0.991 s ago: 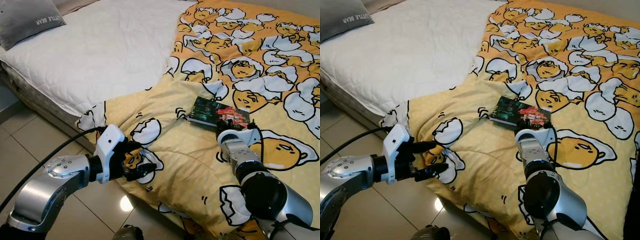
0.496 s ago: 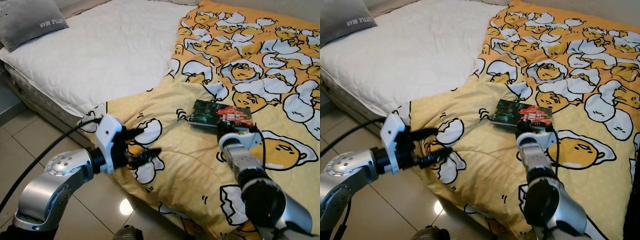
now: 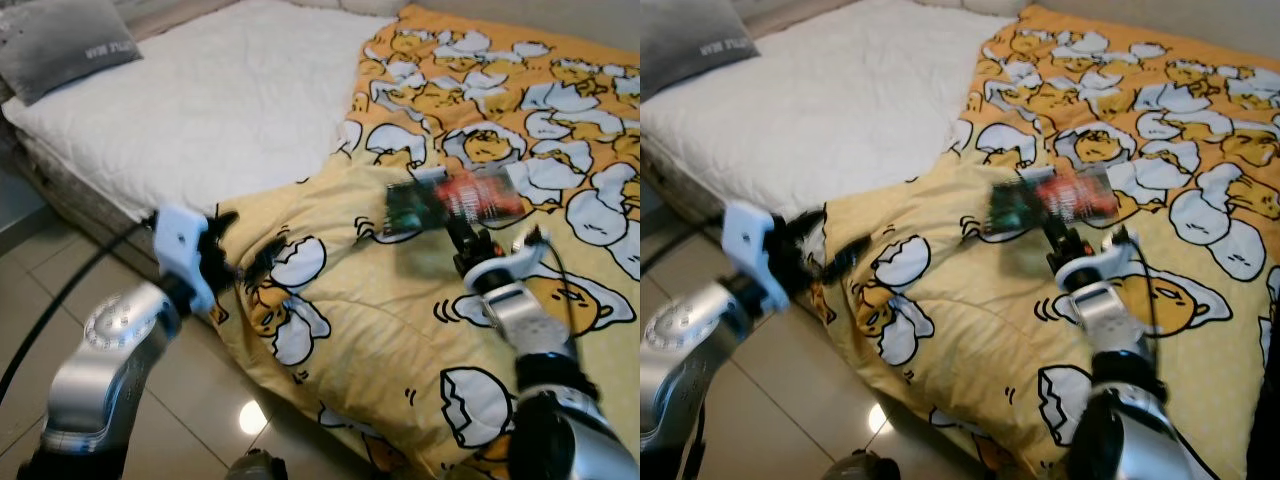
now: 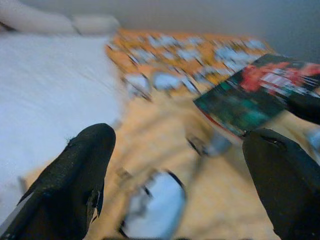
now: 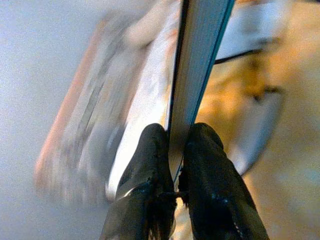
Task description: Clean up the room
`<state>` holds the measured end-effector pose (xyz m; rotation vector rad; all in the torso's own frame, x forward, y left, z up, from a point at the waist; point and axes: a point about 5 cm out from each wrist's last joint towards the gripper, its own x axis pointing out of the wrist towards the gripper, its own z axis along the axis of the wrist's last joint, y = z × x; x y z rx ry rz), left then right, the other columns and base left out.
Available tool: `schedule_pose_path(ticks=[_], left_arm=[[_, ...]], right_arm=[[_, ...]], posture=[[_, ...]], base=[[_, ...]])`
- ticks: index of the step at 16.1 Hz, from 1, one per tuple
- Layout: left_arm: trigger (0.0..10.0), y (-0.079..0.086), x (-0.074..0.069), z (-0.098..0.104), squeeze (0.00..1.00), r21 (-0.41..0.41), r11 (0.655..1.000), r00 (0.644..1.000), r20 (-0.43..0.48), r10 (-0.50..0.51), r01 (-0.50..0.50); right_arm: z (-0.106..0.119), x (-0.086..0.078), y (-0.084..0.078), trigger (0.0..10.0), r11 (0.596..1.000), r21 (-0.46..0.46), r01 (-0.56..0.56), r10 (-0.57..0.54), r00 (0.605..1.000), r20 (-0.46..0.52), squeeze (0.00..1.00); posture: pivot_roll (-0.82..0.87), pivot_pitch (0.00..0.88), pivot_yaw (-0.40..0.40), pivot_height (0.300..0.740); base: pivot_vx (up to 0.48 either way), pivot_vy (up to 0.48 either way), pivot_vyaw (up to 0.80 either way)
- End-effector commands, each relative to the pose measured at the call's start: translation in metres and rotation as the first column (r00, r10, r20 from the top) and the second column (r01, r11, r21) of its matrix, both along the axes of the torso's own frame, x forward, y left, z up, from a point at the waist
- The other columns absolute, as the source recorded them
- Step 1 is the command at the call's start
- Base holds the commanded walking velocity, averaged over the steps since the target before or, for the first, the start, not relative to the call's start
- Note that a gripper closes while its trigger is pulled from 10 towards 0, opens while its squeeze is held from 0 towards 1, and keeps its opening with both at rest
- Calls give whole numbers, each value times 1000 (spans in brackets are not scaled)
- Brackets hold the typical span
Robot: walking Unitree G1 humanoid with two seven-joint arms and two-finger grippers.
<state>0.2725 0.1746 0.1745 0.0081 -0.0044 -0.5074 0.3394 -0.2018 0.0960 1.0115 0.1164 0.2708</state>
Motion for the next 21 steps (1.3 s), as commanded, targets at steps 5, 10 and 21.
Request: schedule_pose_path(ticks=[5,10,21], left_arm=[[10000,12,21,23,953,-26,999,999,29,-34,35],[10000,19,37,29,953,-118,976,983,-5,-186,184],[0,1,41,10,0,-406,747,743,-206,-637,527]], right_arm=[[31,1,17,0,945,-201,-258,292,942,165,0],[49,-18,30,0,810,-295,-507,580,769,268,0],[71,-51,47,0,543,-385,-746,837,440,327,0]], posture=[[20,0,44,740],[16,0,55,740],[11,0,77,740]], base=[[0,0,0],[0,0,0],[0,0,0]])
